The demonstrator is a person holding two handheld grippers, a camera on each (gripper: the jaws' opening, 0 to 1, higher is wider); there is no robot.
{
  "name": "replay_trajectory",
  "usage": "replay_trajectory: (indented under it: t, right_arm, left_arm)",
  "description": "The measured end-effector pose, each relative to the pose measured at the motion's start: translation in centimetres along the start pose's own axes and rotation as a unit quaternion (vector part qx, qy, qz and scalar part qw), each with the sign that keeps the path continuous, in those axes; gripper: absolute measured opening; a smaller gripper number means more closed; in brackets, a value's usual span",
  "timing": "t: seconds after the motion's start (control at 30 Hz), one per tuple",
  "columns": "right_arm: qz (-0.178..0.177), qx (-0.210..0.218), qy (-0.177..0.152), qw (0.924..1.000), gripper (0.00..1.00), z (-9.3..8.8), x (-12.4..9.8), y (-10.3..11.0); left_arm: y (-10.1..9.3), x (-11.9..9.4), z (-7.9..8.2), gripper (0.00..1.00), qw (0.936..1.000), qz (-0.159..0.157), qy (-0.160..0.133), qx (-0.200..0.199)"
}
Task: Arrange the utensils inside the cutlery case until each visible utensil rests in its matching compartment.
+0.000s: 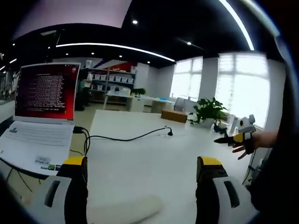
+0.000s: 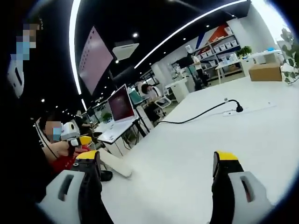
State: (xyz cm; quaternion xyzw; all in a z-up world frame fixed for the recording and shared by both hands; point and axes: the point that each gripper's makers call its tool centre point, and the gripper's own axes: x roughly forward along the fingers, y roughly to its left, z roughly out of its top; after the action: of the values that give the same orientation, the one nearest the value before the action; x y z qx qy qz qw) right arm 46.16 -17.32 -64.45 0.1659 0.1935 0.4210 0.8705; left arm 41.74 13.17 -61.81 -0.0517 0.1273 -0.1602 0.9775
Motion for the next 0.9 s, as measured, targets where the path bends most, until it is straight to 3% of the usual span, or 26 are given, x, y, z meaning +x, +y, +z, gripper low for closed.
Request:
replay_trajectory:
  t: [0.6, 0.9]
  right_arm:
    - [-0.002, -0.005, 0.007, 1.0, 0.99, -0.2, 0.4, 0.4]
    - [0.003, -0.015, -0.003, 0.9999, 0.99, 1.1, 0.6, 0.8]
  left_arm:
    - [-0.1, 0.4, -0.2, 1.0, 1.0, -0.005, 0.001, -0.002]
    - [-0.9, 0.9, 0.9, 1.0, 0.9999, -0.01, -0.013, 0.004]
